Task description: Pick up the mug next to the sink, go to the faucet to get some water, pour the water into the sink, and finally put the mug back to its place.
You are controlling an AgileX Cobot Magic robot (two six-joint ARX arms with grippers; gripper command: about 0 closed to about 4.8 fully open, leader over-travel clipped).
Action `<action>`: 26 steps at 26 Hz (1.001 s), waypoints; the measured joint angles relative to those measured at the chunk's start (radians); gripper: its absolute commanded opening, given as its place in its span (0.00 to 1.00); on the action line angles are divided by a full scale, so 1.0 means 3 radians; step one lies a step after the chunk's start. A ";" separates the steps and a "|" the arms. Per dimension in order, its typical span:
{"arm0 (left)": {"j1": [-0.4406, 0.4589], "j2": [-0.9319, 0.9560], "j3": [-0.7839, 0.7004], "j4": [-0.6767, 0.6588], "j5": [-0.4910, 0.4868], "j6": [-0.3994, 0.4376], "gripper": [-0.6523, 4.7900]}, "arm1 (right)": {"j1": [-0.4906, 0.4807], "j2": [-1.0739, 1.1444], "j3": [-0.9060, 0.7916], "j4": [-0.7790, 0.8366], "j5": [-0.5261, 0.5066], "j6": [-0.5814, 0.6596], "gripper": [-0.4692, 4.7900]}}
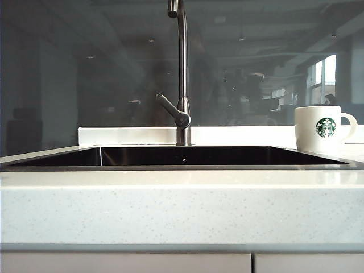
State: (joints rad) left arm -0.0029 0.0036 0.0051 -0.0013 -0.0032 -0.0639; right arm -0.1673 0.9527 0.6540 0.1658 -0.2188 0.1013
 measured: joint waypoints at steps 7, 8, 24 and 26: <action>0.0000 -0.0001 0.0005 -0.0075 -0.0066 0.0024 0.12 | 0.0000 0.0000 0.0000 0.0000 0.0000 0.0001 0.07; 0.0000 -0.0001 0.0005 -0.0075 -0.0066 0.0024 0.12 | 0.0000 0.0000 0.0000 0.0000 0.0000 0.0000 0.07; 0.0000 0.0000 0.0005 -0.0062 -0.0065 0.0024 0.12 | 0.0000 0.0000 0.0000 0.0000 0.0000 0.0001 0.07; 0.0000 0.0000 0.0005 -0.0061 -0.0065 0.0024 0.12 | 0.0000 0.0000 0.0000 0.0000 0.0000 0.0000 0.07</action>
State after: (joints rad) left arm -0.0029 0.0036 0.0067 -0.0196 -0.0227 -0.0566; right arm -0.1673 0.9527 0.6540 0.1658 -0.2188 0.1013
